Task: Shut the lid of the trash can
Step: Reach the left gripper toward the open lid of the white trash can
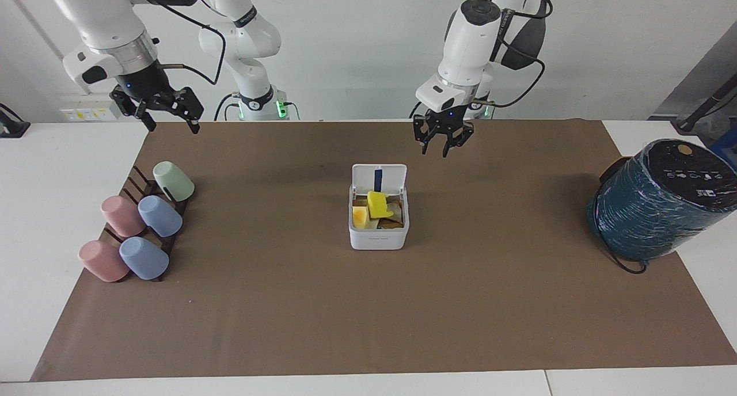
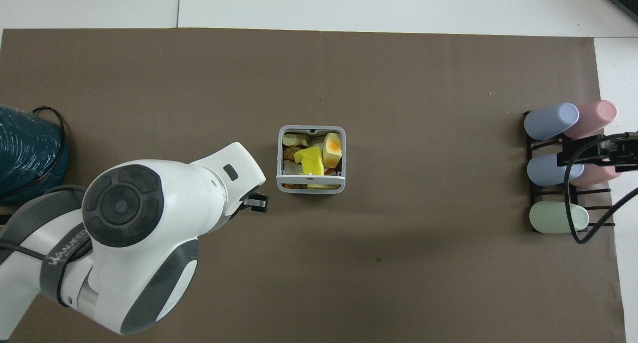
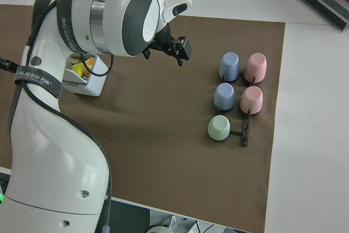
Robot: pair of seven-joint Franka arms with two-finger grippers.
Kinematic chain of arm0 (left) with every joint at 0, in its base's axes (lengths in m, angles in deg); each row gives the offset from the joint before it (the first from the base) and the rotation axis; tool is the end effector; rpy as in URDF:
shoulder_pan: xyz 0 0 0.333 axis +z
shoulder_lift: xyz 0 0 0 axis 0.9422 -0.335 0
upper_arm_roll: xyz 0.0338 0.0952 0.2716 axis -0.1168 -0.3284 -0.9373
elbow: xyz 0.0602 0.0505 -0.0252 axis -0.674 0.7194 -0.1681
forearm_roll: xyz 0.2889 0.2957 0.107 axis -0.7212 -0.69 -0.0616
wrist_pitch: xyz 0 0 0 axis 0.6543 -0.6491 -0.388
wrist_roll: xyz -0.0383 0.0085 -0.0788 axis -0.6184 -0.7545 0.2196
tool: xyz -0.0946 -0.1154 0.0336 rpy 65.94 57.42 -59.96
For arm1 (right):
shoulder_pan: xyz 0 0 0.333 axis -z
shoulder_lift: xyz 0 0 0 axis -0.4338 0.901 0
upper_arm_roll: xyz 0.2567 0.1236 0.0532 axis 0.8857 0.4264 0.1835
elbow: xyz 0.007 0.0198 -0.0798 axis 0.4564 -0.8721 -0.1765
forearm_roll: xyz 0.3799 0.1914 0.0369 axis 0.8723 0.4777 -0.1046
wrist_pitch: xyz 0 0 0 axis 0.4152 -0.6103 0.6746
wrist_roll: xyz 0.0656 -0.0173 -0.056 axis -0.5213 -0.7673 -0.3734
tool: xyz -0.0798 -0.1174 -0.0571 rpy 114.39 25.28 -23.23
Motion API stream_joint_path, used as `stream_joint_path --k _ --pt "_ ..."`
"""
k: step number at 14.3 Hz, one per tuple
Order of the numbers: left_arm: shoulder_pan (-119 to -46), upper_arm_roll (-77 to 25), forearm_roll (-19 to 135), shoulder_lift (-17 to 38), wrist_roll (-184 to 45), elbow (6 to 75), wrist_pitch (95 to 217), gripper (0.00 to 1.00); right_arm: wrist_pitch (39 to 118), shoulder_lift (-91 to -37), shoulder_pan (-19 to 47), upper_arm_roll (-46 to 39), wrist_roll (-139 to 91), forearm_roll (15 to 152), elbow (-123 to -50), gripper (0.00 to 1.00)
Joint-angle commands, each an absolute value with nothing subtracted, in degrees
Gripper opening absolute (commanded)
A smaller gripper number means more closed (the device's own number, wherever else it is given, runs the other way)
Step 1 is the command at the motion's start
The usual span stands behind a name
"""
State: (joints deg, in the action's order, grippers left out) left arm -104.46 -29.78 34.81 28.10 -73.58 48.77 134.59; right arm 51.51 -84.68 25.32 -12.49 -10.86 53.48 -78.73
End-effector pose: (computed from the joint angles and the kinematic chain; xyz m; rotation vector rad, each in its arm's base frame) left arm 0.4780 -0.3157 0.4296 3.0276 -0.3267 0.1535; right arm 0.5620 -0.0164 0.5558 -3.1232 0.1862 0.0081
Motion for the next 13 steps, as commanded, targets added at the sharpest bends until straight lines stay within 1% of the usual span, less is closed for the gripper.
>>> stream_joint_path --k 1,4,8,10,12,13 --pt "-108.6 -30.8 35.1 27.2 -79.3 50.4 140.6 0.0 51.0 -85.1 25.3 -12.7 -12.1 53.7 -79.1 1.0" --pt "-110.1 -30.8 35.1 24.5 -83.8 50.2 149.4 0.0 50.9 -85.1 25.4 -12.7 -12.1 53.7 -79.1 1.0" --pt "-109.5 -30.8 35.1 22.1 -86.1 49.5 157.1 0.0 50.9 -85.1 25.4 -12.7 -12.1 53.7 -79.1 1.0" --pt "-108.8 -30.9 35.2 19.4 -86.2 48.6 162.5 0.0 50.9 -85.1 25.3 -12.7 -12.1 53.7 -79.1 1.0" --pt "-108.7 -30.9 35.3 15.4 -87.3 46.8 165.7 0.0 50.9 -85.1 25.4 -12.7 -12.1 53.7 -79.1 1.0" --pt "-108.8 -30.9 35.2 14.4 -87.3 46.8 167.4 0.0 50.9 -85.1 25.3 -12.7 -12.1 53.7 -79.2 1.0"
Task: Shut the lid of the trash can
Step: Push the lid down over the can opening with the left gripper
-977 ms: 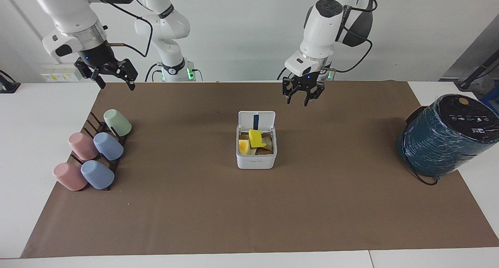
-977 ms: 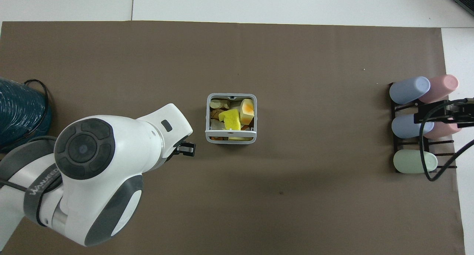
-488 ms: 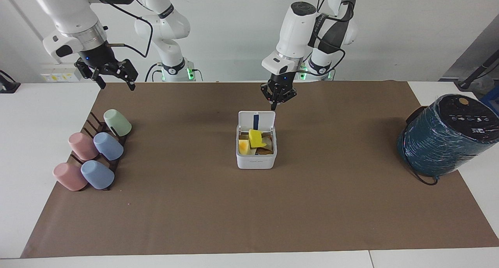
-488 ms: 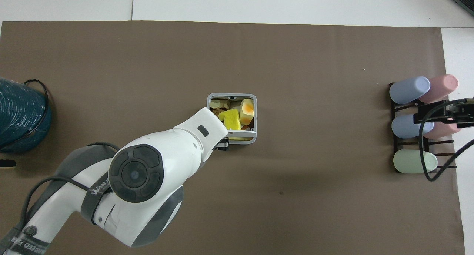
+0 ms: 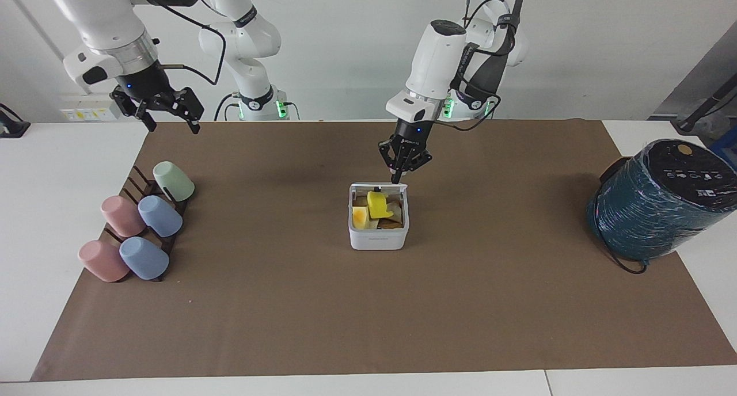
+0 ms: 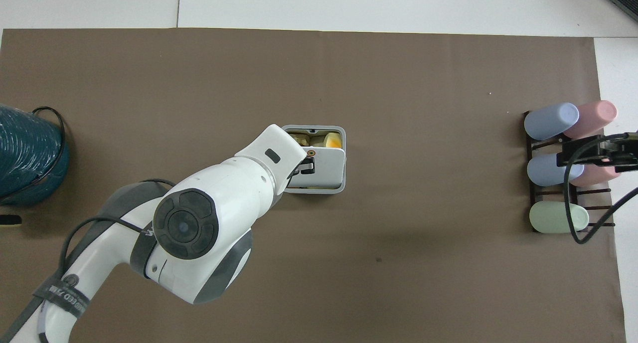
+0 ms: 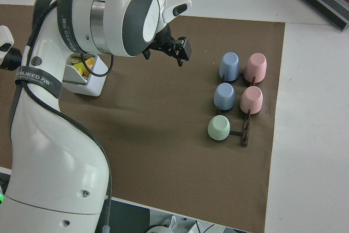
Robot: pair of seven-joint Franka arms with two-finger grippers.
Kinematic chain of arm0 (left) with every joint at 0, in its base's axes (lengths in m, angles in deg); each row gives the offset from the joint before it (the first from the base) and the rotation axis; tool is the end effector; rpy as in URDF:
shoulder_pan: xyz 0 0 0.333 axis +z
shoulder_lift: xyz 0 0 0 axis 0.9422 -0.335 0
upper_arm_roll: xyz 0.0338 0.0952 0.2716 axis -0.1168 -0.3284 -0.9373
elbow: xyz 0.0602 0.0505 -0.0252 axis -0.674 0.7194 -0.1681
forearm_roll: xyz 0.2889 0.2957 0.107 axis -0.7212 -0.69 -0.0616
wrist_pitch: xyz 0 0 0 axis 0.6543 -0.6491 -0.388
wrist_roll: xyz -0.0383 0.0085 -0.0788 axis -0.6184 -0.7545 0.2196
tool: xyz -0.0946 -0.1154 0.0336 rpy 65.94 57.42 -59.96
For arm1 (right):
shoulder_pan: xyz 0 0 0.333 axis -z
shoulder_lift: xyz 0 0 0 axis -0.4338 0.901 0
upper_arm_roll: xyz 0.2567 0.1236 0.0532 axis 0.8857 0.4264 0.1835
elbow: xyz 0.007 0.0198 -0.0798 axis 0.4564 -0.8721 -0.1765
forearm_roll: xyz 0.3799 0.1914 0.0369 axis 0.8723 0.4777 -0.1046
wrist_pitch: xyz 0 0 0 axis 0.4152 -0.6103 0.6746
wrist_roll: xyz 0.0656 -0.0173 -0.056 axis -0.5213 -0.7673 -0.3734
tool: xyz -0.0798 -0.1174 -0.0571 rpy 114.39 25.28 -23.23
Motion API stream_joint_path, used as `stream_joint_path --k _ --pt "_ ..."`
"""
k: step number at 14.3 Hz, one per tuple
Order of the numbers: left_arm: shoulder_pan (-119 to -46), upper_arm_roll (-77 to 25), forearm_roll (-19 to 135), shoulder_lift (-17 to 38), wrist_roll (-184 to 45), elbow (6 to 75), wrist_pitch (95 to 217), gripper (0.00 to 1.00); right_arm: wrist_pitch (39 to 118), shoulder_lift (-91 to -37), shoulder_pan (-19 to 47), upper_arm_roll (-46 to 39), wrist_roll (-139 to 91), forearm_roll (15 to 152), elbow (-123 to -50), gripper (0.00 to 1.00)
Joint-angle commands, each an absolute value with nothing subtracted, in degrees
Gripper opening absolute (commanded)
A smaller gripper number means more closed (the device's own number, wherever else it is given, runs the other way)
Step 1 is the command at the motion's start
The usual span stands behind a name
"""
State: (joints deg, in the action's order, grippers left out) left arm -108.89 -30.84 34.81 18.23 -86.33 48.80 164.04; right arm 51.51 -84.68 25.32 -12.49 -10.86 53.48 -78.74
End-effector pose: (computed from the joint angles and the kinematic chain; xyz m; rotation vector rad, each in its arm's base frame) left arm 0.5202 -0.3849 0.3900 2.8018 -0.0556 0.5337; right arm 0.5620 -0.0164 0.5558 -3.1232 0.1862 0.0084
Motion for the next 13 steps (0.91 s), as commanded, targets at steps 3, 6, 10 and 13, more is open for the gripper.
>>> stream_joint_path --k 3,6,10,13 --pt "-108.2 -30.9 35.2 12.8 -87.3 46.4 169.8 0.0 50.9 -85.1 25.4 -12.7 -12.1 53.7 -79.1 1.0" --pt "-108.4 -30.9 35.3 9.3 -87.7 44.8 172.0 0.0 50.9 -85.1 25.3 -12.7 -12.1 53.7 -79.1 1.0" --pt "-109.1 -30.9 35.4 3.4 -88.7 40.1 172.5 0.0 51.0 -85.1 25.4 -12.7 -12.1 53.7 -79.1 1.0" --pt "-109.2 -30.9 35.3 1.4 -88.7 40.1 173.6 0.0 50.9 -85.1 25.3 -12.7 -12.1 53.7 -79.2 1.0"
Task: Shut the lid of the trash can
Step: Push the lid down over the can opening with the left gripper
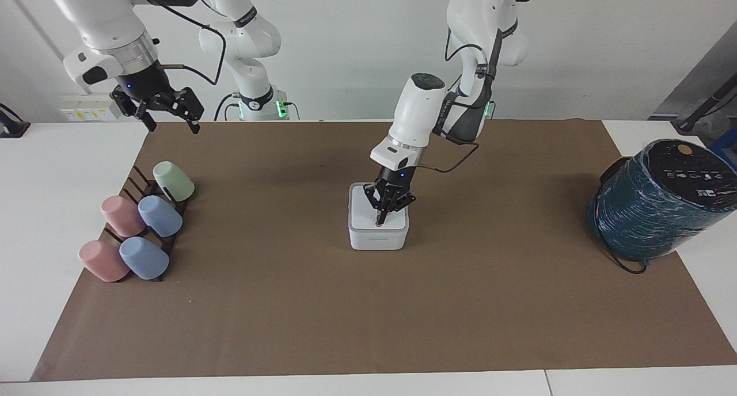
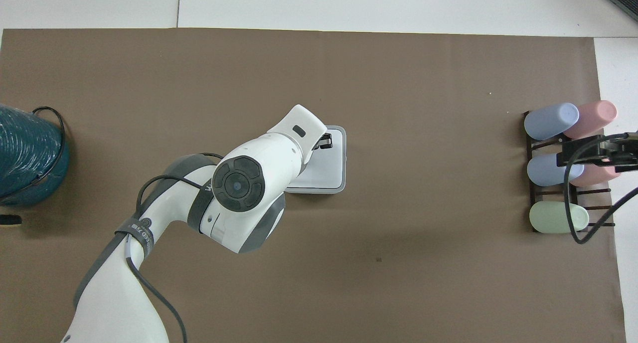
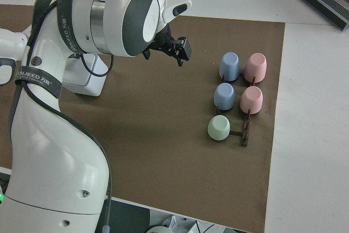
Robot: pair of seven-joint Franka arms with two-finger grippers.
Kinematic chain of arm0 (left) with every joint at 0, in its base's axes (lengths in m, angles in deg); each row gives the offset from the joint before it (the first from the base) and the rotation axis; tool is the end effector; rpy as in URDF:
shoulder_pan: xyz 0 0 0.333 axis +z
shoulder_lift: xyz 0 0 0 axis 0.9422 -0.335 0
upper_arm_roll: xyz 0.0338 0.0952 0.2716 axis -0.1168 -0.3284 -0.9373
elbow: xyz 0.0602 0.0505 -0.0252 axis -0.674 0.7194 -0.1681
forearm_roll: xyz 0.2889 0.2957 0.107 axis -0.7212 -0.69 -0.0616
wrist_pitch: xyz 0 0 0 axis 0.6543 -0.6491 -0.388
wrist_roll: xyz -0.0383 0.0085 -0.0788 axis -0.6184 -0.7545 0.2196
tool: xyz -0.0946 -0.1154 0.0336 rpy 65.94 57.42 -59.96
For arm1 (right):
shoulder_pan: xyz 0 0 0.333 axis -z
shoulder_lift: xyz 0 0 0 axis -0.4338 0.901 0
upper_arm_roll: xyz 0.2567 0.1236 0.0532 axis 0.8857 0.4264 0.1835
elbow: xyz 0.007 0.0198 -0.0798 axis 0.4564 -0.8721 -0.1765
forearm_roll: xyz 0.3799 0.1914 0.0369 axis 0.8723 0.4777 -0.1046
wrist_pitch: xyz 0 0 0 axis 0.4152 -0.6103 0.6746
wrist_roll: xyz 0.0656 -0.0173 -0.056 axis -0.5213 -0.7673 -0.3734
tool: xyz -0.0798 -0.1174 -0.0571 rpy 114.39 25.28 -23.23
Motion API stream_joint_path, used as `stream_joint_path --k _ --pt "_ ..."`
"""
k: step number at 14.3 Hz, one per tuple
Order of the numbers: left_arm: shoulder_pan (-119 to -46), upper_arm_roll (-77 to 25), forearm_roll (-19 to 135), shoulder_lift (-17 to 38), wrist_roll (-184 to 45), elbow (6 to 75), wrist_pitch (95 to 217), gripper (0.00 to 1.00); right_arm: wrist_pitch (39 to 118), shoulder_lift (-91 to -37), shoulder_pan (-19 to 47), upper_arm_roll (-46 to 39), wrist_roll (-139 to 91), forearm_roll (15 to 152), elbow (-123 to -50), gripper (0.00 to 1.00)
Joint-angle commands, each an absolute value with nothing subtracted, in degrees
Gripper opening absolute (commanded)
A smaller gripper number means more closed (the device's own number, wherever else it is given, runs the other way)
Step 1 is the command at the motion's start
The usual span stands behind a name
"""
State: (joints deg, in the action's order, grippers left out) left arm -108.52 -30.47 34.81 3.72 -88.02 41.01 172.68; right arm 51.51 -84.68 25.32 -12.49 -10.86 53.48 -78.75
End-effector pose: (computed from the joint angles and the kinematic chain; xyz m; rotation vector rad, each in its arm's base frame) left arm 0.5635 -0.4163 0.3160 2.7782 -0.0130 0.5718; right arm 0.5620 -0.0164 0.5557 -3.1232 0.1862 0.0087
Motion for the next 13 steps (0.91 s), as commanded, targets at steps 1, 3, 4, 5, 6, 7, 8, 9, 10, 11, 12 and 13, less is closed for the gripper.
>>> stream_joint_path --k 1,3,4,5,6,7,8,9,10,11,12,13 --pt "-109.2 -30.9 35.3 1.2 -88.7 40.1 173.6 0.0 50.9 -85.1 25.4 -12.7 -12.1 53.7 -79.1 1.0" --pt "-110.3 -30.9 35.3 1.4 -89.3 40.1 172.6 0.04 50.9 -85.1 25.4 -12.7 -12.1 53.7 -79.1 1.0" --pt "-110.7 -31.0 35.3 1.8 -90.0 40.1 171.8 0.07 50.9 -85.1 25.4 -12.7 -12.1 53.7 -79.1 1.0" --pt "-110.7 -31.0 35.3 2.4 -90.5 40.2 169.6 0.11 51.0 -85.1 25.3 -12.7 -12.1 53.7 -79.1 1.0" --pt "-110.5 -30.9 35.3 4.1 -90.9 40.3 166.4 0.12 50.9 -85.1 25.4 -12.7 -12.1 53.7 -79.1 1.0" --pt "-110.1 -31.0 35.3 5.6 -90.9 40.3 163.1 0.15 51.0 -85.1 25.4 -12.7 -12.1 53.7 -79.1 1.0" --pt "-109.9 -31.3 35.3 7.3 -90.7 40.3 159.9 0.16 50.9 -85.1 25.4 -12.7 -12.1 53.7 -79.1 1.0" --pt "-109.5 -31.5 35.3 8.6 -90.4 40.6 157.5 0.18 50.9 -85.1 25.4 -12.7 -12.1 53.7 -79.1 1.0" --pt "-108.2 -31.5 35.2 9.9 -90.1 40.9 155.4 0.22 50.9 -85.1 25.4 -12.7 -12.1 53.7 -79.2 1.0" --pt "-106.8 -31.4 35.2 11.2 -89.5 40.9 153.4 0.31 50.9 -85.1 25.4 -12.7 -12.1 53.7 -79.1 1.0" --pt "-105.4 -31.5 35.2 11.8 -88.1 41.0 151.2 0.59 51.0 -85.1 25.4 -12.7 -12.1 53.7 -79.1 1.0" --pt "-104.2 -31.4 35.2 12.7 -84.5 41.3 148.5 0.79 50.9 -85.1 25.4 -12.7 -12.1 53.7 -79.2 1.0"
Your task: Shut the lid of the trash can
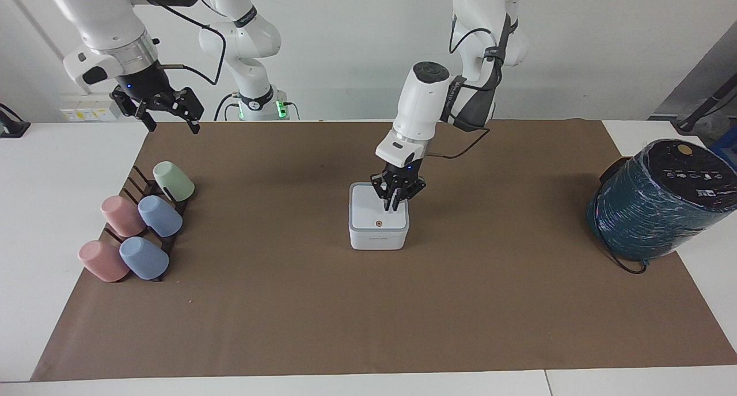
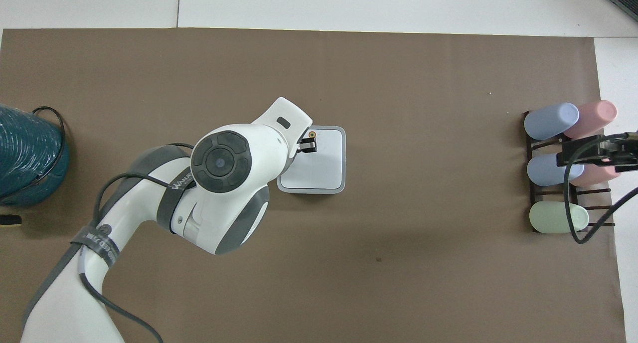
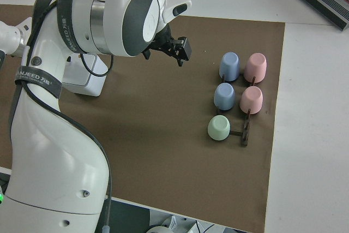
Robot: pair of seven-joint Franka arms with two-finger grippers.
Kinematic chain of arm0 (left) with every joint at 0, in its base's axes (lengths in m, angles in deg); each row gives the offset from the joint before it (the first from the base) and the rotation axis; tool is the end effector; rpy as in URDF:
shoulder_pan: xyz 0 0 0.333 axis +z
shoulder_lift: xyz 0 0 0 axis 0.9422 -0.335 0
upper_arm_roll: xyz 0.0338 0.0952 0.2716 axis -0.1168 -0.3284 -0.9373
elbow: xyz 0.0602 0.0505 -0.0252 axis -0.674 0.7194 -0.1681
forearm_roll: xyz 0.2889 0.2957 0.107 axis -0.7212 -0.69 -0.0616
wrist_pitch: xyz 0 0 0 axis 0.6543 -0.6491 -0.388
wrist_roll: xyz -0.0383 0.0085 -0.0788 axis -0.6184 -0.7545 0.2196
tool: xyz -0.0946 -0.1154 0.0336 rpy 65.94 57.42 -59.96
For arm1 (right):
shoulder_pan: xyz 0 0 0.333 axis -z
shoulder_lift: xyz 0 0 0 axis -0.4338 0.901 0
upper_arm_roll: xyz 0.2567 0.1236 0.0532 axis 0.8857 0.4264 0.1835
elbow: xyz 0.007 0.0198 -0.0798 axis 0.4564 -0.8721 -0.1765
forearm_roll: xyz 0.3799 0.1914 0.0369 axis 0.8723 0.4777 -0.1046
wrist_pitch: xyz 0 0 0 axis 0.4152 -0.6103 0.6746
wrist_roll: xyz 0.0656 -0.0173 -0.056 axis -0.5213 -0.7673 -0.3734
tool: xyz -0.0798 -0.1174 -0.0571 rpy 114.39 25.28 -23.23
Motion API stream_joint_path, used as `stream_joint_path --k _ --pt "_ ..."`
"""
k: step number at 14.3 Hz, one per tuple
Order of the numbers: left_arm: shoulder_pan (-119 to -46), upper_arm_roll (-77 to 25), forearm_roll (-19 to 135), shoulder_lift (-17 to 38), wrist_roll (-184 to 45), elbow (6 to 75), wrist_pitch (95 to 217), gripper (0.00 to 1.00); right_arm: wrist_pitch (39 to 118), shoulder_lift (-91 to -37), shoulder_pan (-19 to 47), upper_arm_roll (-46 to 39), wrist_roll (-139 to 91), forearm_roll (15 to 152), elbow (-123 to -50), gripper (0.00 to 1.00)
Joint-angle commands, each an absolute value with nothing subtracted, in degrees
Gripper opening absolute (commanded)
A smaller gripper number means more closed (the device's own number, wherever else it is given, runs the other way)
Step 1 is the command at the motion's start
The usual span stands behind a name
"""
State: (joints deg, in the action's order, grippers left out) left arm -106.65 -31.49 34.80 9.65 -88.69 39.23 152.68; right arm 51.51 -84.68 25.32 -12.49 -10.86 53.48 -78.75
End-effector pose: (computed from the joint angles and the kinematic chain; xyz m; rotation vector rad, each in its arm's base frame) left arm 0.5580 -0.3732 0.3550 2.9387 0.0681 0.3382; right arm 0.5620 -0.0164 0.5557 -3.1232 0.1862 0.0087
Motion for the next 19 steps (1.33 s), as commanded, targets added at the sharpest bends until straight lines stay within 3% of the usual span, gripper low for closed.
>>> stream_joint_path --k 1,2,13,19 --pt "-102.4 -31.4 35.2 13.1 -80.4 41.3 145.7 0.95 50.9 -85.1 25.4 -12.7 -12.1 53.7 -79.1 1.0" --pt "-100.9 -31.5 35.2 13.5 -77.1 41.3 143.8 1.0 51.0 -85.1 25.4 -12.7 -12.1 53.7 -79.1 1.0" --pt "-76.9 -31.5 35.1 20.5 -52.1 40.4 137.6 1.0 50.9 -85.1 25.4 -12.7 -12.1 53.7 -79.2 1.0" --pt "-71.0 -31.6 35.1 21.5 -47.6 31.6 125.7 1.0 50.9 -85.1 25.4 -12.7 -12.1 53.7 -79.1 1.0"
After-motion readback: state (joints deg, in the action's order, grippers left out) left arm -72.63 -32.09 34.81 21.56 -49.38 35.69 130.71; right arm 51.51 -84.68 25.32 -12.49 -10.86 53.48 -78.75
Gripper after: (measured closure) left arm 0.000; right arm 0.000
